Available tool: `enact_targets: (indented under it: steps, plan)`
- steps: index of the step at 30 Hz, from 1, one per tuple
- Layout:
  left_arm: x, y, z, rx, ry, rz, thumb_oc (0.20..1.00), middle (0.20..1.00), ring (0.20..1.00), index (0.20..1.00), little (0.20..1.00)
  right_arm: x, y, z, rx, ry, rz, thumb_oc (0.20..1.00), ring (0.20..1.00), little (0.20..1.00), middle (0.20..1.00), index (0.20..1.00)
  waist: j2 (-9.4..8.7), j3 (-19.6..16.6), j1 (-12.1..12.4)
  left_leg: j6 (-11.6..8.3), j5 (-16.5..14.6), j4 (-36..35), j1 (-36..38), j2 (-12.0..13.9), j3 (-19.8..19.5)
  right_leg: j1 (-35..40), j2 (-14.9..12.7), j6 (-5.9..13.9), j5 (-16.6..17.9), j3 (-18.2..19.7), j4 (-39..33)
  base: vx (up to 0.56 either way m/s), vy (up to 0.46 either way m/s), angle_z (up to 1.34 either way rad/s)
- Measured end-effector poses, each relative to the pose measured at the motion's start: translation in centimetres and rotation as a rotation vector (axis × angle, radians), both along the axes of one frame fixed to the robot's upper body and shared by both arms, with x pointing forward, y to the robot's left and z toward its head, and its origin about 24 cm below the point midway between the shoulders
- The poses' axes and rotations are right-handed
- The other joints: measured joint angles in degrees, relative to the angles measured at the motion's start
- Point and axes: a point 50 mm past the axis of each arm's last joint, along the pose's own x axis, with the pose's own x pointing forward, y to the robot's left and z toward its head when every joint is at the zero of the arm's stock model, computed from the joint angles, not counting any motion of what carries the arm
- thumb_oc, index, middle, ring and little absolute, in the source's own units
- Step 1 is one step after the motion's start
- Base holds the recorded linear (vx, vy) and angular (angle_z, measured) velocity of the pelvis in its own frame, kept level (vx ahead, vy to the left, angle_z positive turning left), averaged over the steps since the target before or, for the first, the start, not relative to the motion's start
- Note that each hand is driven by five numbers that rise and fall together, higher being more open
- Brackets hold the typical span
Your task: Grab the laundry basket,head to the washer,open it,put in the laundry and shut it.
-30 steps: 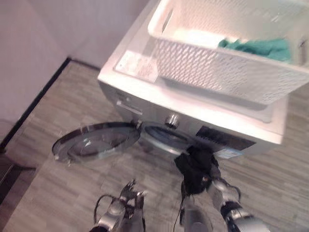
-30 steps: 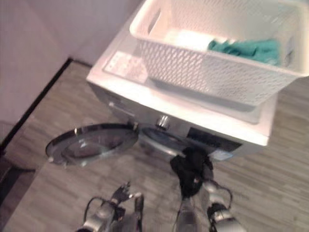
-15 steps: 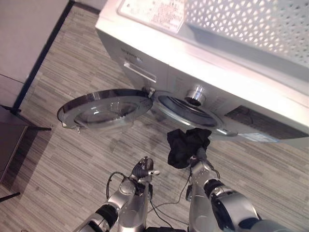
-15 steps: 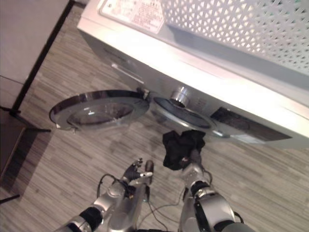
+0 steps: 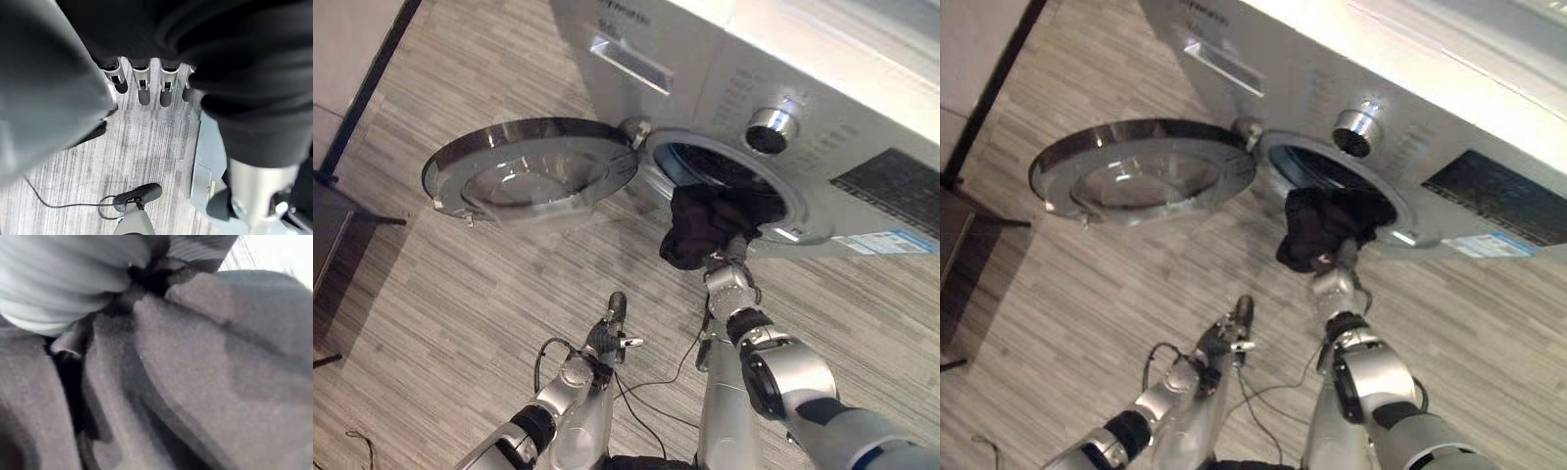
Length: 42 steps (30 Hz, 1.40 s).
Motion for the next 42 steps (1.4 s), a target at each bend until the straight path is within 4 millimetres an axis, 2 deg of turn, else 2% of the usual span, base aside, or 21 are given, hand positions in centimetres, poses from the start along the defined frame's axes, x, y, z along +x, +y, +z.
enact_targets:
  steps: [6, 11, 12, 13, 14, 15, 16, 17, 18, 19, 21, 22, 23, 24, 25, 26, 28, 30, 33, 38, 42]
  plan:
    - [0.4, 1.7, 0.4, 0.022, -0.026, 0.024, 1.0, 1.0, 1.0, 1.0, 1.0, 1.7, -1.4, 5.2, -0.003, -0.139, -0.078, 0.2, 0.2, 0.2, 0.2, 0.2, 0.28, 0.1, 2.1, 0.03, -0.6, 3.6, -4.7, -0.8, -0.2, -5.5, -1.2, -0.12, -2.3, 0.1, 6.1, 0.03, -0.039, 0.09]
    - [0.5, 1.1, 1.3, 0.003, -0.063, -0.006, 1.0, 1.0, 1.0, 1.0, 1.0, 2.4, -4.3, 10.4, 0.023, -0.268, -0.196, 0.2, 0.2, 0.2, 0.2, 0.2, 1.29, 0.0, 3.4, -0.22, -0.6, 3.6, -7.1, -1.3, -1.9, -7.7, -1.9, -0.03, -3.8, -1.7, 8.3, 0.02, -0.057, 0.16]
    - [0.5, 0.9, 1.5, -0.005, -0.073, -0.013, 1.0, 1.0, 1.0, 1.0, 1.0, 2.4, -5.7, 12.5, 0.016, -0.321, -0.243, 0.2, 0.2, 0.2, 0.2, 0.2, 1.73, -0.1, 4.2, -0.59, -0.4, 3.7, -8.1, -1.6, -2.0, -9.0, -2.2, -0.21, -4.1, -1.8, 9.2, 0.0, -0.053, 0.12]
    - [0.5, 0.9, 1.5, -0.006, -0.074, -0.015, 1.0, 1.0, 1.0, 1.0, 1.0, 2.4, -6.0, 13.0, 0.013, -0.331, -0.253, 0.2, 0.2, 0.2, 0.2, 0.2, 1.86, -0.1, 4.4, -0.64, -0.4, 3.8, -8.3, -1.6, -2.0, -9.3, -2.2, -0.27, -4.2, -1.8, 9.4, 0.0, -0.053, 0.22]
    - [0.5, 0.6, 1.9, -0.018, -0.094, -0.03, 1.0, 1.0, 1.0, 1.0, 1.0, 2.1, -8.6, 16.2, 0.002, -0.395, -0.333, 0.2, 0.2, 0.2, 0.2, 0.2, 2.89, -0.2, 5.2, -1.15, 0.0, 3.9, -9.9, -2.2, -2.8, -11.0, -2.8, -0.3, -5.1, -2.7, 10.9, 0.01, -0.063, 0.31]
    - [0.6, 0.6, 2.0, -0.019, -0.098, -0.03, 1.0, 1.0, 1.0, 1.0, 1.0, 1.7, -9.6, 17.6, -0.007, -0.437, -0.368, 0.2, 0.2, 0.2, 0.2, 0.2, 3.31, -0.1, 5.3, -1.42, 0.2, 3.9, -10.5, -2.5, -3.4, -11.6, -3.2, -0.39, -5.6, -3.1, 11.7, 0.01, -0.062, 0.33]
    - [0.6, 0.7, 2.0, -0.017, -0.096, -0.028, 1.0, 1.0, 1.0, 1.0, 1.0, 1.5, -10.1, 18.3, -0.009, -0.46, -0.386, 0.2, 0.2, 0.2, 0.2, 0.2, 3.32, -0.1, 5.6, -1.61, 0.3, 4.0, -10.8, -2.6, -3.4, -12.1, -3.4, -0.37, -5.6, -3.2, 12.2, 0.03, -0.141, 0.28]
    - [0.6, 0.7, 2.2, -0.024, -0.104, -0.029, 1.0, 1.0, 1.0, 1.0, 1.0, 0.8, -12.0, 19.3, -0.033, -0.469, -0.452, 0.2, 0.2, 0.2, 0.2, 0.2, 4.08, -0.1, 6.6, -2.09, 0.7, 3.8, -11.3, -2.8, -3.6, -12.9, -4.1, 0.14, -6.5, -3.4, 13.7, 0.03, -0.111, 0.23]
    - [0.5, 0.7, 2.3, -0.031, -0.111, -0.032, 1.0, 1.0, 1.0, 1.0, 1.0, 0.3, -13.1, 19.8, -0.059, -0.467, -0.493, 0.2, 0.2, 0.2, 0.2, 0.2, 4.55, -0.3, 6.9, -2.1, 0.7, 3.9, -11.9, -3.3, -4.0, -13.6, -4.4, 0.0, -7.1, -3.9, 14.7, 0.04, -0.145, 0.42]
    - [0.4, 0.5, 2.7, -0.051, -0.133, -0.036, 1.0, 1.0, 1.0, 1.0, 1.0, -1.0, -15.5, 21.3, -0.109, -0.481, -0.578, 0.2, 0.2, 0.2, 0.2, 0.2, 5.8, -1.0, 8.1, -2.27, 0.8, 4.2, -13.9, -3.9, -4.9, -15.6, -5.3, 0.13, -8.2, -4.5, 16.7, 0.02, -0.096, 0.39]
    - [0.6, 0.8, 3.1, -0.053, -0.149, -0.028, 1.0, 1.0, 1.0, 1.0, 1.0, -2.4, -17.4, 23.7, -0.173, -0.506, -0.662, 0.2, 0.2, 0.2, 0.2, 0.2, 5.95, -1.1, 9.3, -2.59, 1.1, 4.6, -15.7, -4.3, -5.3, -18.1, -5.9, -0.07, -8.8, -4.6, 18.5, 0.02, -0.076, 0.27]
    - [0.6, 1.4, 3.1, -0.047, -0.148, -0.022, 1.0, 1.0, 1.0, 1.0, 1.0, -3.6, -18.6, 25.6, -0.366, -0.483, -0.742, 0.2, 0.2, 0.2, 0.2, 0.2, 5.96, -1.1, 10.3, -2.91, 1.3, 5.1, -17.5, -4.4, -5.9, -20.0, -6.1, -0.3, -9.2, -5.0, 19.9, 0.02, -0.057, 0.17]
    - [0.6, 1.8, 3.1, -0.044, -0.143, -0.014, 1.0, 1.0, 1.0, 1.0, 1.0, -3.7, -18.8, 26.0, -0.527, -0.424, -0.773, 0.2, 0.2, 0.2, 0.2, 0.2, 5.98, -1.2, 10.4, -3.17, 1.5, 5.2, -18.4, -4.6, -6.3, -20.9, -6.2, -0.45, -9.4, -5.2, 20.6, 0.01, -0.077, 0.2]
    - [0.3, 2.3, 3.0, -0.04, -0.14, -0.006, 1.0, 1.0, 1.0, 1.0, 1.0, -4.0, -19.6, 26.3, -0.847, -0.274, -0.803, 0.238, 0.238, 0.238, 0.238, 0.238, 6.01, -1.2, 10.8, -3.35, 1.6, 5.9, -20.1, -4.7, -6.5, -22.6, -6.6, -0.82, -10.0, -5.4, 21.8, 0.0, -0.023, 0.15]
    - [0.3, 2.7, 3.0, -0.044, -0.137, 0.012, 1.0, 1.0, 1.0, 1.0, 1.0, -3.8, -19.6, 26.2, -0.905, -0.238, -0.783, 0.376, 0.376, 0.376, 0.376, 0.376, 6.01, -1.2, 10.8, -3.36, 1.6, 5.9, -20.7, -4.7, -6.6, -23.3, -6.6, -0.72, -10.1, -5.4, 22.1, 0.0, -0.031, 0.11]
    - [0.3, 2.8, 2.9, -0.043, -0.134, 0.013, 1.0, 1.0, 1.0, 1.0, 1.0, -3.6, -19.6, 26.3, -0.945, -0.195, -0.753, 1.0, 1.0, 1.0, 1.0, 1.0, 6.0, -1.2, 10.7, -3.3, 1.6, 5.9, -21.1, -4.7, -6.6, -23.7, -6.8, -1.13, -10.3, -5.4, 22.2, 0.01, -0.045, 0.04]
    - [0.6, 3.0, 3.2, -0.039, -0.141, 0.0, 1.0, 1.0, 1.0, 1.0, 1.0, -3.2, -20.0, 26.0, -0.961, -0.103, -0.676, 1.0, 1.0, 1.0, 1.0, 1.0, 5.98, -1.2, 10.7, -2.92, 1.8, 6.0, -21.8, -4.7, -6.6, -24.4, -6.7, -1.18, -10.0, -5.3, 22.4, 0.02, -0.055, 0.02]
    - [0.9, 3.0, 4.2, -0.074, -0.176, 0.015, 1.0, 1.0, 1.0, 1.0, 1.0, -2.6, -20.2, 24.6, -0.98, 0.016, -0.582, 1.0, 1.0, 1.0, 1.0, 1.0, 5.75, -1.1, 10.1, -2.79, 1.9, 5.8, -21.9, -4.4, -6.5, -24.3, -6.5, -1.02, -10.1, -5.4, 21.7, 0.02, -0.039, 0.02]
    - [1.1, 2.7, 5.0, -0.093, -0.206, 0.006, 1.0, 1.0, 1.0, 1.0, 1.0, -1.8, -19.1, 24.6, -0.828, -0.053, -0.541, 1.0, 1.0, 1.0, 1.0, 1.0, 5.48, -1.1, 8.6, -2.72, 2.2, 5.0, -22.0, -4.1, -6.2, -24.0, -6.0, -0.97, -9.1, -5.4, 20.5, 0.01, -0.043, -0.05]
    - [1.1, 2.7, 5.0, -0.092, -0.207, 0.003, 1.0, 1.0, 1.0, 1.0, 1.0, -0.7, -17.2, 24.1, -0.635, -0.172, -0.478, 1.0, 1.0, 1.0, 1.0, 1.0, 4.0, -0.9, 6.8, -3.13, 3.0, 3.5, -20.5, -3.5, -6.3, -22.1, -5.4, -0.66, -7.8, -6.3, 17.7, -0.01, -0.006, -0.03]
    - [1.1, 3.2, 4.4, -0.074, -0.185, 0.017, 1.0, 1.0, 1.0, 1.0, 1.0, 0.3, -15.4, 22.0, -0.609, -0.227, -0.405, 1.0, 1.0, 1.0, 1.0, 1.0, 3.45, -0.8, 6.3, -3.02, 3.5, 0.4, -16.5, -2.9, -6.1, -18.2, -4.9, -0.47, -6.9, -6.6, 14.5, -0.03, 0.017, -0.05]
